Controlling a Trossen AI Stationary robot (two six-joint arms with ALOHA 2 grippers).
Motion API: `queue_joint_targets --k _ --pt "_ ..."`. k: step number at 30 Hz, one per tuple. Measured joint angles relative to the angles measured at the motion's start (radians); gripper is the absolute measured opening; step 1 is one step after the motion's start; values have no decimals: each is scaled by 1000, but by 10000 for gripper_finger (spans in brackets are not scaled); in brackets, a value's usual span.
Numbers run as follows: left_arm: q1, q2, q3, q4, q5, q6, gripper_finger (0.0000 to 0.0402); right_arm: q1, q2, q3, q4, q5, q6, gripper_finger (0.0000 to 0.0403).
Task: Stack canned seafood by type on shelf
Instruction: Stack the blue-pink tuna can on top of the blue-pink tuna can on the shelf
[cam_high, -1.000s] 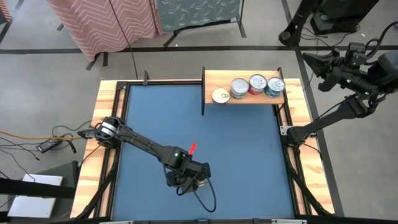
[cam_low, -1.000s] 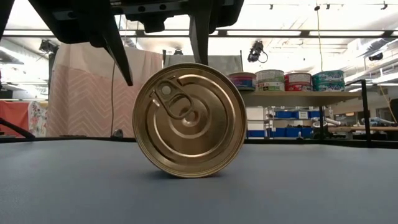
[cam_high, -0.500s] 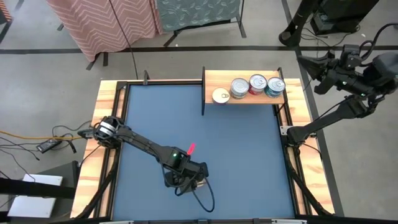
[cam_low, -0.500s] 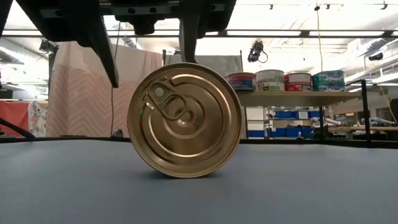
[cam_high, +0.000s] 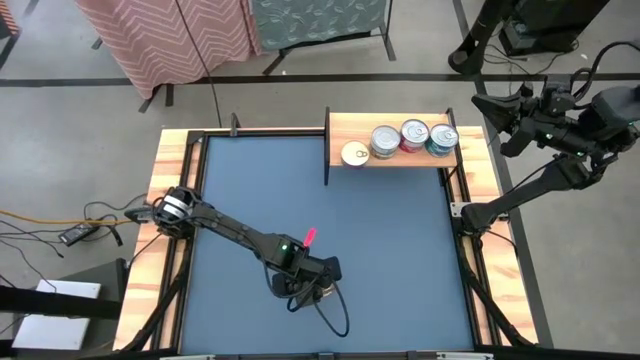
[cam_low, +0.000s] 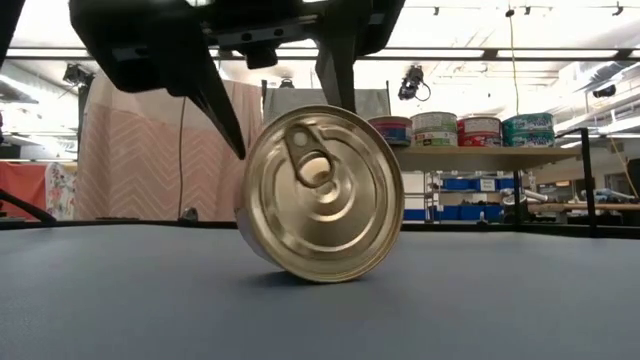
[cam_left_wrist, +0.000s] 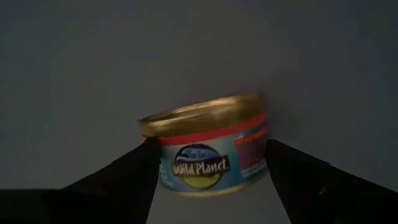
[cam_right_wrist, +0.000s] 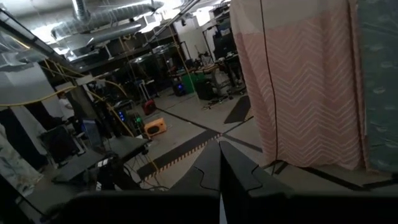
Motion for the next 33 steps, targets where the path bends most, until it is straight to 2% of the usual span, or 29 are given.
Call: queue_joint_targets --k 4,13,19,33 --pt "-1 0 10 -9 -57 14 293 0 0 0 -8 0 -1 6" --pt "1 2 41 -3 -101 119 293 0 0 0 -8 0 -3 6" --pt "16 2 42 -5 -102 168 293 0 0 0 -9 0 3 6" --pt "52 1 42 -100 -23 495 291 0 7 0 -9 -26 31 6"
